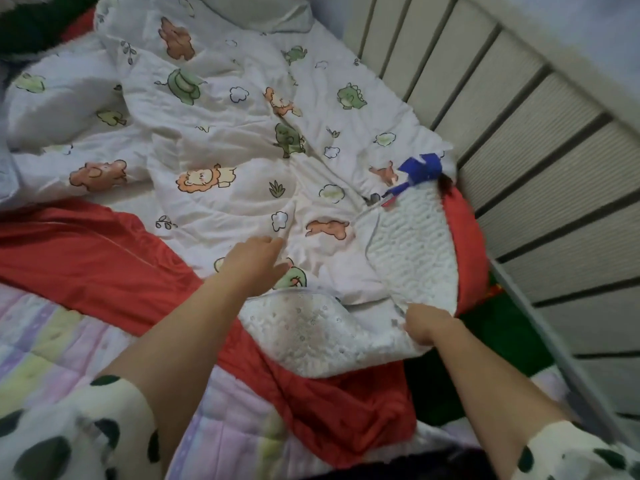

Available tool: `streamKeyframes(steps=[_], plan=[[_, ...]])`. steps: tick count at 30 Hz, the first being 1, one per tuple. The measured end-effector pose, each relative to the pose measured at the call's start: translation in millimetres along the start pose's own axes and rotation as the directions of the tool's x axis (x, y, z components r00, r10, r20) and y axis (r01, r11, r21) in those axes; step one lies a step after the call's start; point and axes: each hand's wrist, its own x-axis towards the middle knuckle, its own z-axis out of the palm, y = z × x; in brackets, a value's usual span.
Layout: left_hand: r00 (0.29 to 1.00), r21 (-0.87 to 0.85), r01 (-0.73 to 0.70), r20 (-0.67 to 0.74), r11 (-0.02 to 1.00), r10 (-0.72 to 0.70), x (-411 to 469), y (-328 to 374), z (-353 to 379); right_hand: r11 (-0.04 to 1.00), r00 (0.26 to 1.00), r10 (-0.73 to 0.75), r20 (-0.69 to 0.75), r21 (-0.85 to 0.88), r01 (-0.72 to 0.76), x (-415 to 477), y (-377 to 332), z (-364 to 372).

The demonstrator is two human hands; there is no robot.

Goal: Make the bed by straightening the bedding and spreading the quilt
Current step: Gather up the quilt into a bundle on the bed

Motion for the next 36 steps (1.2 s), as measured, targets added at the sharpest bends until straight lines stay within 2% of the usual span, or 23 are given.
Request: streamKeyframes(steps=[8,12,15,19,22,25,27,28,30,31,32,33,35,36], plan=[[0.996,0.025,-0.088,0.025,0.996,0.088,2.3,41.6,17.3,0.995,0.996,-0.063,-0.066,0.077,0.068,-16.5,-8.3,4.1],[0.996,0.017,-0.087,0.026,0.996,0.086,1.3,41.4,22.5,0.968,0.954,-0.075,-0.289,0.21,0.14,-20.5,-27.5,-14.7],[0.998,-0.009,-0.056,0.017,0.998,0.056,0.0,29.2,23.7,0.895,0.908,-0.118,-0.402,0.352,0.273,-14.0,-58.1,-36.5],[1.0,0.0,0.012,0.018,1.0,-0.012,-5.2,1.0,31.2,0.789,0.872,-0.27,-0.409,0.426,0.443,1.2,-111.7,-60.6],[0.997,-0.045,0.078,0.028,0.996,-0.076,-10.5,-28.5,42.0,0.69,0.871,-0.23,-0.434,0.559,0.46,20.1,-149.7,-75.8],[0.993,-0.093,0.117,0.017,0.989,-0.116,-15.3,-58.4,50.9,0.627,0.917,-0.186,-0.354,0.676,0.388,48.4,-181.3,-90.1],[0.987,-0.108,0.158,0.005,0.981,-0.159,-18.6,-72.5,55.7,0.682,0.949,-0.146,-0.281,0.666,0.302,64.6,-195.0,-90.7],[0.983,-0.117,0.184,0.002,0.976,-0.185,-20.3,-81.3,58.5,0.754,0.958,-0.102,-0.267,0.607,0.25,74.8,-202.7,-88.8],[0.976,-0.152,0.217,0.002,0.964,-0.22,-21.2,-92.5,62.7,0.872,0.952,-0.033,-0.305,0.456,0.176,89.7,-208.1,-84.5],[0.973,-0.172,0.229,0.002,0.958,-0.232,-21.3,-99.1,64.0,0.878,0.94,-0.02,-0.341,0.444,0.18,97.0,-210.8,-84.0],[0.971,-0.185,0.233,-0.003,0.955,-0.237,-20.1,-104.0,64.3,0.845,0.924,-0.018,-0.382,0.488,0.218,98.9,-211.3,-87.0],[0.97,-0.199,0.237,-0.005,0.951,-0.243,-18.6,-107.0,63.4,0.766,0.911,-0.014,-0.413,0.581,0.275,102.1,-212.0,-92.5],[0.969,-0.235,0.236,-0.021,0.943,-0.247,-15.4,-110.9,59.1,0.45,0.891,0.001,-0.454,0.796,0.405,97.5,-216.4,-112.3],[0.969,-0.251,0.228,-0.031,0.941,-0.243,-12.0,-110.8,56.3,0.29,0.884,0.012,-0.467,0.848,0.444,88.7,-219.1,-126.3]])
